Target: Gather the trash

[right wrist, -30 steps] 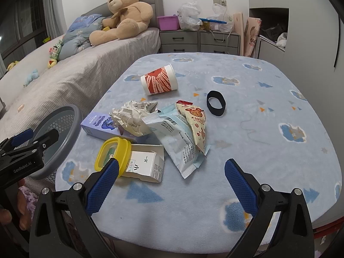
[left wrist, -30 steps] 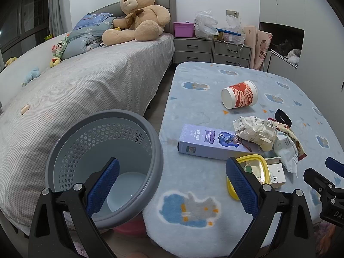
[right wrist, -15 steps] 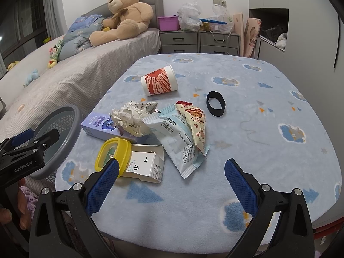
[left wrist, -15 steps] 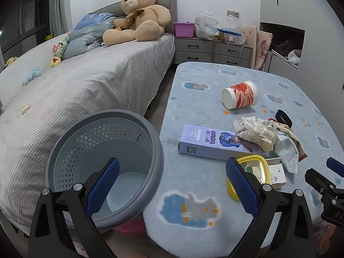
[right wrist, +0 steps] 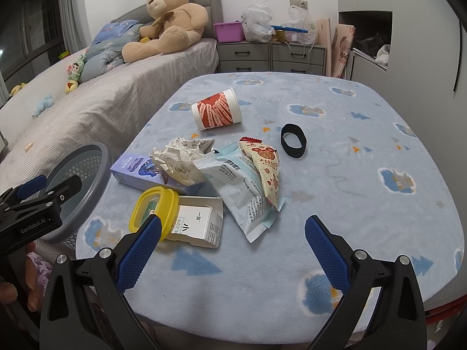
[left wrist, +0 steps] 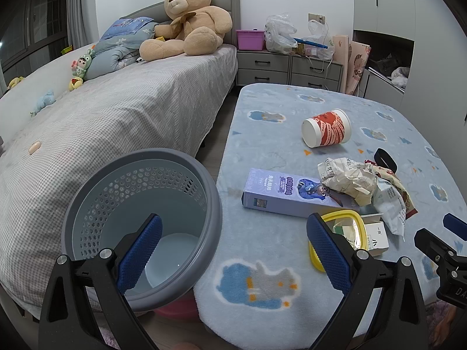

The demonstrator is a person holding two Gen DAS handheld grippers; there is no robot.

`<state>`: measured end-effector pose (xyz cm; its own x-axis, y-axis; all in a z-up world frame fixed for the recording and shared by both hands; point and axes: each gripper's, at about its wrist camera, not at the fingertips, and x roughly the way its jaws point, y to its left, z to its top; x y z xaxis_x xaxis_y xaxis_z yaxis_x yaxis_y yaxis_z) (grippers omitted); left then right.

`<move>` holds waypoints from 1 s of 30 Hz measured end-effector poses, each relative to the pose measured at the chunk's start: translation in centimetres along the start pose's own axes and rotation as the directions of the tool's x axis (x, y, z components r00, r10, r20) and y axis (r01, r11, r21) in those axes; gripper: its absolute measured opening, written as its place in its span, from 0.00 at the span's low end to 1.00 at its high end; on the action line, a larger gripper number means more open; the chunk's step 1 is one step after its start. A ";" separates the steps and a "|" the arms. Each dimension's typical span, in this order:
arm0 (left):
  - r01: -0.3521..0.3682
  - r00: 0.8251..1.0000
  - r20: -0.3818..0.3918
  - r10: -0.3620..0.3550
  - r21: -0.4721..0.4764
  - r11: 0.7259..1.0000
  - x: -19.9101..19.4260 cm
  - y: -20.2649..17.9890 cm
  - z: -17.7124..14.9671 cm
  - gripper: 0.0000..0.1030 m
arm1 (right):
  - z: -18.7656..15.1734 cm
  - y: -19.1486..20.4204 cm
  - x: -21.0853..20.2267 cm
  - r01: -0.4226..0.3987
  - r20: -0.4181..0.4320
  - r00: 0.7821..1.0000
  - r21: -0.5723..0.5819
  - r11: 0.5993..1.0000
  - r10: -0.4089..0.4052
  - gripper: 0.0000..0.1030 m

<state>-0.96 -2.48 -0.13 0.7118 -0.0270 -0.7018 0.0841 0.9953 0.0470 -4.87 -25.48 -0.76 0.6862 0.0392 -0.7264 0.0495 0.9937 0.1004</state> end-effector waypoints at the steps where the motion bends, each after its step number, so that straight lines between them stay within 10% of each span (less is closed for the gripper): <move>1: 0.000 1.000 0.000 0.000 0.000 1.000 0.0 0.0 0.0 0.92 | 0.0 0.0 0.0 0.000 0.000 1.000 0.000 1.000 0.000 0.94; 30: 0.083 0.995 -0.054 -0.082 0.017 0.996 1.2 -1.3 -0.2 0.92 | 0.1 -1.9 -1.1 -0.007 0.017 1.000 0.043 0.999 0.006 0.94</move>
<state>-0.36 -3.80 -1.21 0.6638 -0.1035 -0.7407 0.1550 0.9879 0.0009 -5.70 -27.40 -0.07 0.6986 0.0432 -0.7142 0.0763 0.9880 0.1344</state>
